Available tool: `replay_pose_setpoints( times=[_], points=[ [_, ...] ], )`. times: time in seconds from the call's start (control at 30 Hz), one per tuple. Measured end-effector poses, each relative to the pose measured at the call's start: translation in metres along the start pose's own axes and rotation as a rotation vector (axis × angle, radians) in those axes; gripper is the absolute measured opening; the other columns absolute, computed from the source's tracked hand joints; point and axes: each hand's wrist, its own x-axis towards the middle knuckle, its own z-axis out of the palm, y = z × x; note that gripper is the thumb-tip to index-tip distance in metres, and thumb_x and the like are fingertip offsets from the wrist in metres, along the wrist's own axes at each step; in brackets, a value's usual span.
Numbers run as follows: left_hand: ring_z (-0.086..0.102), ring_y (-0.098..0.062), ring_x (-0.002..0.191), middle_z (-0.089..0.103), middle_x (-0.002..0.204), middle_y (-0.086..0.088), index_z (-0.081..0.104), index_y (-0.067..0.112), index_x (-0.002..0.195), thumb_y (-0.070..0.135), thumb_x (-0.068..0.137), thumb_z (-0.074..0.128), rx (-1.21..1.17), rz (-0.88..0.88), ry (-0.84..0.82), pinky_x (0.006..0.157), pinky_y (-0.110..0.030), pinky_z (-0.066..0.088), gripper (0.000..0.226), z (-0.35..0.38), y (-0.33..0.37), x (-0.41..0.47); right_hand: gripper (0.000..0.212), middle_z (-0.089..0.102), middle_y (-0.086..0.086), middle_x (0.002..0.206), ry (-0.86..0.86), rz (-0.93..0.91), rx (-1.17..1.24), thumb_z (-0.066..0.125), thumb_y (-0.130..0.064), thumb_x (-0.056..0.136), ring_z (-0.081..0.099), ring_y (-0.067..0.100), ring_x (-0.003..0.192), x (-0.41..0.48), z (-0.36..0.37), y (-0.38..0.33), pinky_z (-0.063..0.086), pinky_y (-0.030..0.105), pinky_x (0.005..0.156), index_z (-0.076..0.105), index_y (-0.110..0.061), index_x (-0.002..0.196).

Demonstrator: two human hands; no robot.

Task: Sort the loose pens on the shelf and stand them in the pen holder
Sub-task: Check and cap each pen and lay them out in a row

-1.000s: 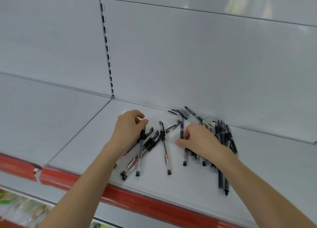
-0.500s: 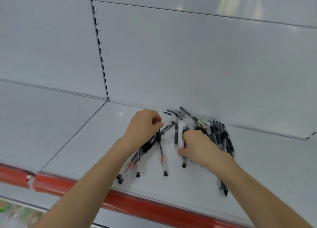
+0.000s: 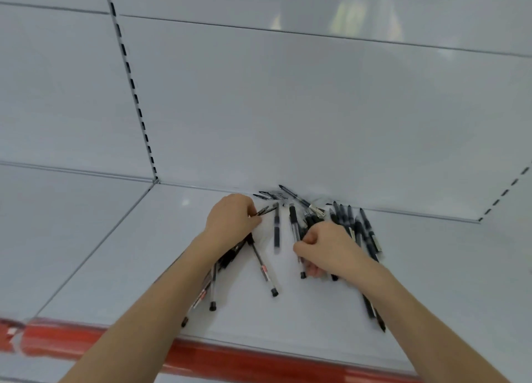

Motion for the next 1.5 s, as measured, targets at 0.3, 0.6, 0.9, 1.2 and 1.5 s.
replay_pose_setpoints(
  times=[0.3, 0.6, 0.9, 1.2, 1.5],
  points=[
    [0.060, -0.007, 0.059, 0.066, 0.066, 0.002, 0.064, 0.009, 0.084, 0.007, 0.088, 0.057, -1.171, -0.127, -0.077, 0.066, -0.020, 0.054, 0.008, -0.030, 0.010, -0.039, 0.011, 0.034, -0.005, 0.046, 0.342, -0.320, 0.389, 0.046, -0.023, 0.079, 0.028, 0.012, 0.045, -0.034, -0.026, 0.013, 0.027, 0.018, 0.042, 0.051, -0.021, 0.069],
    [0.054, -0.006, 0.059, 0.060, 0.070, 0.001, 0.068, 0.014, 0.084, 0.012, 0.089, 0.058, -1.063, -0.126, -0.001, 0.064, -0.018, 0.052, 0.011, -0.029, 0.016, -0.038, 0.014, 0.031, -0.007, 0.040, 0.280, -0.405, 0.318, 0.058, -0.013, 0.087, 0.026, 0.008, 0.042, -0.048, -0.026, 0.010, 0.026, 0.016, 0.044, 0.062, -0.022, 0.078],
    [0.061, -0.009, 0.069, 0.065, 0.077, -0.002, 0.068, 0.015, 0.082, 0.013, 0.086, 0.061, -1.038, -0.101, 0.066, 0.069, -0.019, 0.053, 0.009, -0.026, 0.024, -0.032, 0.016, 0.032, -0.007, 0.042, 0.268, -0.351, 0.307, 0.060, -0.015, 0.087, 0.032, 0.009, 0.045, -0.045, -0.024, 0.019, 0.032, 0.018, 0.048, 0.064, -0.028, 0.078],
    [0.066, -0.009, 0.060, 0.069, 0.063, 0.001, 0.061, 0.008, 0.092, 0.011, 0.088, 0.057, -1.440, -0.190, -0.013, 0.062, -0.020, 0.057, 0.007, -0.032, 0.030, -0.030, 0.016, 0.029, -0.004, 0.042, 0.268, -0.400, 0.311, 0.063, -0.011, 0.083, 0.029, 0.007, 0.043, -0.048, -0.027, 0.015, 0.028, 0.013, 0.046, 0.067, -0.026, 0.079],
    [0.066, -0.009, 0.063, 0.069, 0.076, -0.005, 0.069, 0.010, 0.089, 0.012, 0.088, 0.057, -1.400, -0.115, 0.062, 0.067, -0.021, 0.057, 0.012, -0.028, 0.039, -0.038, 0.013, 0.030, -0.007, 0.038, 0.247, -0.424, 0.333, 0.061, -0.016, 0.085, 0.028, 0.006, 0.039, -0.048, -0.020, 0.009, 0.027, 0.008, 0.045, 0.063, -0.026, 0.077]
  ],
)
